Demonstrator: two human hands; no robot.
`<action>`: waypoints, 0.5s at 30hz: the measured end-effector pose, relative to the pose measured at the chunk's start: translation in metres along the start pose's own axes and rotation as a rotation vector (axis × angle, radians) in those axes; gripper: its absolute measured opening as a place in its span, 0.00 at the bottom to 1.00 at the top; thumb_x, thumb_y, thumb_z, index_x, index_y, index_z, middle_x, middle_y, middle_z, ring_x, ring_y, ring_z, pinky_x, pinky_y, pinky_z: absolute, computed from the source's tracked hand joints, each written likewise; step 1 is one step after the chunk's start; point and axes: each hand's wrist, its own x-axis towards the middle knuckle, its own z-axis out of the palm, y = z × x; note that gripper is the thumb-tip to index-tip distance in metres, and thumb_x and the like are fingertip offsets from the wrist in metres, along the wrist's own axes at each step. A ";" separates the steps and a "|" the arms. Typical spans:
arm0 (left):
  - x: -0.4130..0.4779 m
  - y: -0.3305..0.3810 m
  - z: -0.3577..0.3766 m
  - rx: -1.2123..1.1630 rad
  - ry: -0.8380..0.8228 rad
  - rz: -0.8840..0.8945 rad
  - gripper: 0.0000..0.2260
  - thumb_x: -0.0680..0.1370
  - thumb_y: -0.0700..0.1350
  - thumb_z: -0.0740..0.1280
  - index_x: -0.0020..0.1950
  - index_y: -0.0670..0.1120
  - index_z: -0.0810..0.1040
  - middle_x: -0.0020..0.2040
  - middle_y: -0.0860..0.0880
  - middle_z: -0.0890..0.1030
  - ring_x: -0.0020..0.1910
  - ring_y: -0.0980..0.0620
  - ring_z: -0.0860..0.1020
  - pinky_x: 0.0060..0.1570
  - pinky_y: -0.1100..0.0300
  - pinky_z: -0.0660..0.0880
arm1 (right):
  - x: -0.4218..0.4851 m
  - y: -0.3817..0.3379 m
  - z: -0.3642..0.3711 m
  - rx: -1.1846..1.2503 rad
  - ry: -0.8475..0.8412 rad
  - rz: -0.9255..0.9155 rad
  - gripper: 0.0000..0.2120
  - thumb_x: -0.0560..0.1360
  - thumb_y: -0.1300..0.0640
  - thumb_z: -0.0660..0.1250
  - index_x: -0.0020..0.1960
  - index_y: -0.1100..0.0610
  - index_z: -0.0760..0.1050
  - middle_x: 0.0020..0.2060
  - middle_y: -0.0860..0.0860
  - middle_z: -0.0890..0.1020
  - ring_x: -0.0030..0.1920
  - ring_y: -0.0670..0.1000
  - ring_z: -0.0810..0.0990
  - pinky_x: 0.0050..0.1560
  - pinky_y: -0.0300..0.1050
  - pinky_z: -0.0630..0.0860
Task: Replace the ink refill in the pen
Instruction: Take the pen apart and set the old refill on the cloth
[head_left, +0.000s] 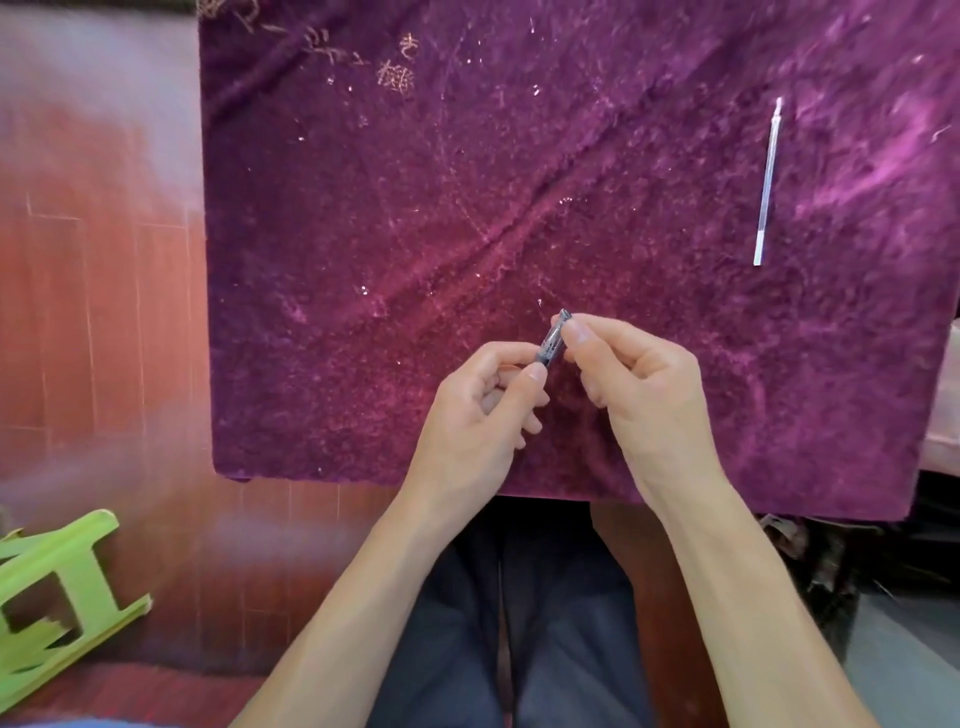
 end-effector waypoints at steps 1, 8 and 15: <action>0.000 0.000 0.000 0.009 -0.002 0.001 0.07 0.82 0.47 0.65 0.57 0.53 0.82 0.41 0.53 0.83 0.35 0.59 0.80 0.35 0.64 0.77 | 0.000 0.001 0.000 0.009 -0.006 -0.003 0.06 0.82 0.54 0.72 0.54 0.48 0.88 0.34 0.34 0.84 0.37 0.34 0.82 0.43 0.26 0.75; 0.002 -0.001 0.002 0.039 -0.001 0.035 0.07 0.83 0.48 0.64 0.57 0.50 0.82 0.38 0.53 0.81 0.33 0.62 0.76 0.33 0.70 0.72 | -0.001 0.006 0.001 0.024 -0.010 -0.003 0.05 0.82 0.54 0.73 0.53 0.49 0.88 0.33 0.34 0.84 0.36 0.35 0.82 0.42 0.27 0.75; 0.006 0.006 0.008 0.115 -0.035 0.086 0.12 0.85 0.50 0.60 0.56 0.48 0.82 0.31 0.62 0.76 0.29 0.66 0.73 0.33 0.69 0.70 | -0.002 0.007 0.001 0.011 -0.019 -0.014 0.06 0.82 0.56 0.73 0.55 0.53 0.88 0.32 0.33 0.84 0.37 0.34 0.82 0.42 0.26 0.76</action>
